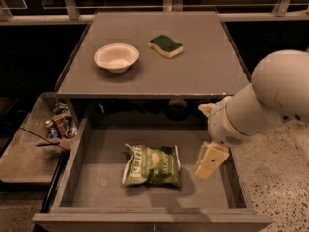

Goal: Pick green jalapeno chip bag from top drawer and place on counter

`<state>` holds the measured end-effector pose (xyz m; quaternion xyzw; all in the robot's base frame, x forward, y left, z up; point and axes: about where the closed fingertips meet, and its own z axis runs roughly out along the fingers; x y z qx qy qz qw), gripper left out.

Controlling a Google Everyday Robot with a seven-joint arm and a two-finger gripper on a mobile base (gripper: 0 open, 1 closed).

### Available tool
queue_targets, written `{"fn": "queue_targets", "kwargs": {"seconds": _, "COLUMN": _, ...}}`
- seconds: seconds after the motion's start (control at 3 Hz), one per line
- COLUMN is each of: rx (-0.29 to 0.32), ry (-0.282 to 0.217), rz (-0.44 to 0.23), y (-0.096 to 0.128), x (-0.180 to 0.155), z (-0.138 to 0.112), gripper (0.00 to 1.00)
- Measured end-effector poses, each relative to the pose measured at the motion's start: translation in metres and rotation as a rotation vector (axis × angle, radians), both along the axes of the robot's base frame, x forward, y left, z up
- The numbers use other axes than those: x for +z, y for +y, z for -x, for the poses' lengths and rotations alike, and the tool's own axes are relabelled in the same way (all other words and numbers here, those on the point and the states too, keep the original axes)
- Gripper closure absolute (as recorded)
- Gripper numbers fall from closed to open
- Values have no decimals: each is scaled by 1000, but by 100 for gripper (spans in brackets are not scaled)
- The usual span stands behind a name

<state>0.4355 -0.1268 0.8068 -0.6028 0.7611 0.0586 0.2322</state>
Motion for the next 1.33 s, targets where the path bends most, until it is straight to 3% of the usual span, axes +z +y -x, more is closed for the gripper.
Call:
{"fn": "queue_targets", "kwargs": {"seconds": 0.33, "rx": -7, "ry": 29, "rz": -22, "y": 7, "x": -27, "z": 6, "gripper": 0}}
{"fn": "queue_targets", "kwargs": {"seconds": 0.67, "rx": -44, "ry": 11, "rz": -72, "y": 22, "x": -75, "z": -7, "gripper": 0}}
{"fn": "queue_targets", "kwargs": {"seconds": 1.33, "rx": -44, "ry": 35, "rz": -71, "y": 33, "x": -92, "z": -12, "gripper": 0}}
